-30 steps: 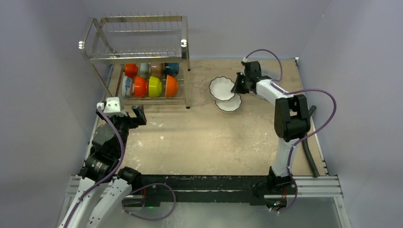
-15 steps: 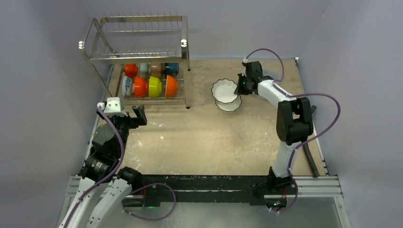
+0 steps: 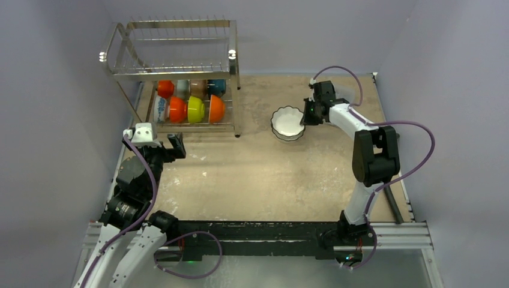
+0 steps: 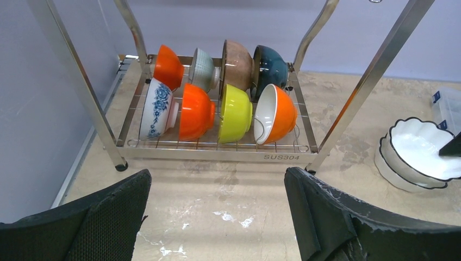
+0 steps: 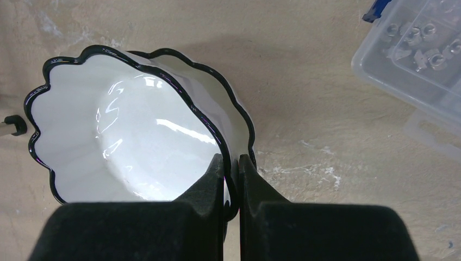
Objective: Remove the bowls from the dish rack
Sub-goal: Place the bowl with the bowl.
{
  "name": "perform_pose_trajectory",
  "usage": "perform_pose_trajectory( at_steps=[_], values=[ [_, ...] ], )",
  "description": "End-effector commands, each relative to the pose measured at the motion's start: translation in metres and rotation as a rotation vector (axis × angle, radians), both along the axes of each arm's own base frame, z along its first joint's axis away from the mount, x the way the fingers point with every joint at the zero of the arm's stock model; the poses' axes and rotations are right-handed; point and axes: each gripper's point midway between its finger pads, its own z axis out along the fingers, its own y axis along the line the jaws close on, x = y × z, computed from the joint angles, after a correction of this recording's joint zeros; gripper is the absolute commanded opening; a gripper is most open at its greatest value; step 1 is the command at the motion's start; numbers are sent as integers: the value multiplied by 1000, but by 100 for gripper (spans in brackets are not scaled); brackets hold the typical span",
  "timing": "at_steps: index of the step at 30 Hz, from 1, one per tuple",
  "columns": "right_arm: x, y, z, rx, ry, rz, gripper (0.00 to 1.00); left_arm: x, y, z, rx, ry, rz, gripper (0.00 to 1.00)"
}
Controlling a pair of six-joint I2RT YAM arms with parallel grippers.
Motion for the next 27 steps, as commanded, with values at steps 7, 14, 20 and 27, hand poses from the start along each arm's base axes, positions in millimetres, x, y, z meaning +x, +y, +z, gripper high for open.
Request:
perform_pose_trajectory(
  at_steps=[7,14,20,27],
  values=[
    [7,15,25,75,-72,62,0,3,-3,7,-12,-30,-13,92],
    [12,15,14,70,-56,66,0,3,-3,6,-11,-25,-14,92],
    [11,11,6,31,-40,81,0,3,-4,6,-10,-26,-15,92],
    [12,3,-1,-28,-28,98,0,3,-4,6,-10,-26,-18,92]
  ],
)
